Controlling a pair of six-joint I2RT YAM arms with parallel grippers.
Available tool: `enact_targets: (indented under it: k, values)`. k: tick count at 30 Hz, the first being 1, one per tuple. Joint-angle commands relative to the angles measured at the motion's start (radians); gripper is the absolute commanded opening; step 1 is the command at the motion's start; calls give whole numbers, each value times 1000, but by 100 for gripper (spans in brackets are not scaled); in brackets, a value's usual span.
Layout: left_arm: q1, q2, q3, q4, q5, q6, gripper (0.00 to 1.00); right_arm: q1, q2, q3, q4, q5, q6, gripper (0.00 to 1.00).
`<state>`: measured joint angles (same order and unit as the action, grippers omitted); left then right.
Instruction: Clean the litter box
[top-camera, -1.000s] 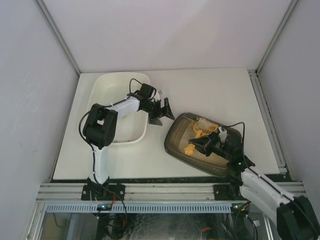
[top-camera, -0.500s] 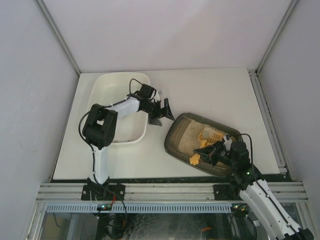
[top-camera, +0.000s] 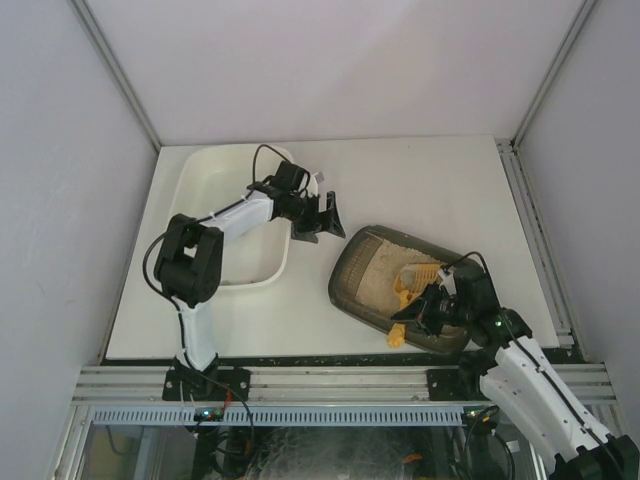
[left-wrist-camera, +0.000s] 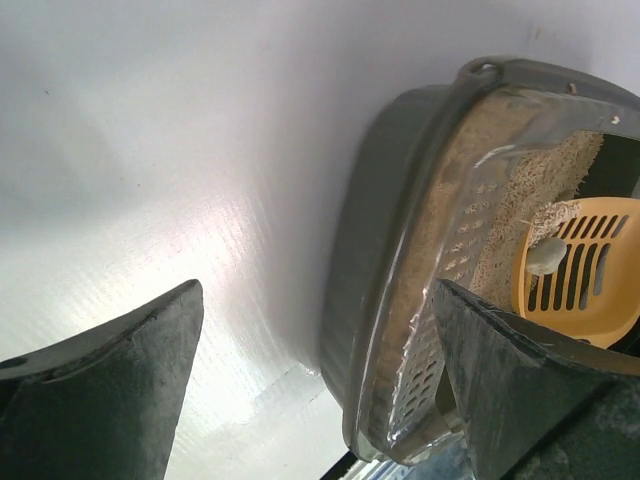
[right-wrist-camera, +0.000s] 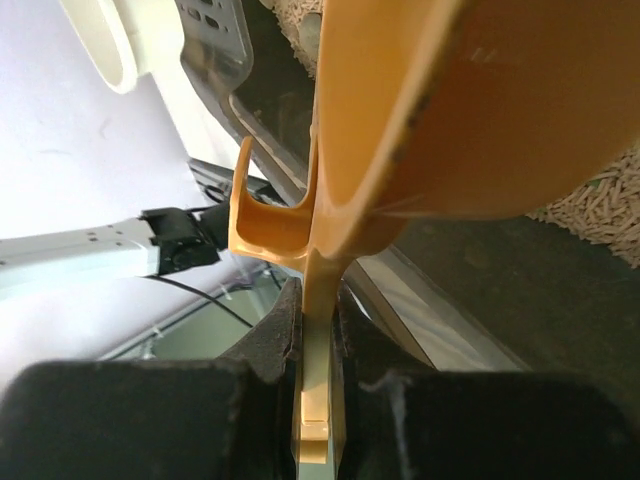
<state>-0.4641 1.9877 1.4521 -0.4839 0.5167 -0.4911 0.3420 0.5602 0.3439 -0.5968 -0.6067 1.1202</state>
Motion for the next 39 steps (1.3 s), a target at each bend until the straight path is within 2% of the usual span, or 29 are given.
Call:
enact_targets:
  k: [1,9,20,27,29,32,36,39]
  values:
    - [2,-90,-2,-6,-48,63,100,1,8,46,-40,-7,-195,0]
    - [2,-101,1,-40,-35,79,100,-11,-88,40,-48,-67,-246,0]
    - [1,-169,65,-183,-74,153,100,-15,-429,9,-35,-35,-243,0]
    - [1,-251,60,-236,-132,218,100,-14,-567,-30,-19,-23,-281,0]
    - [1,-281,57,-255,-164,252,100,-14,-573,-30,-34,-24,-294,0]
    - [2,-302,72,-301,-200,310,100,-21,-579,-20,-95,60,-326,0]
    - [2,-311,112,-382,-231,399,100,-12,-498,-119,93,-67,-189,0]
    - [4,-320,127,-415,-223,447,100,-29,-524,-72,26,15,-249,0]
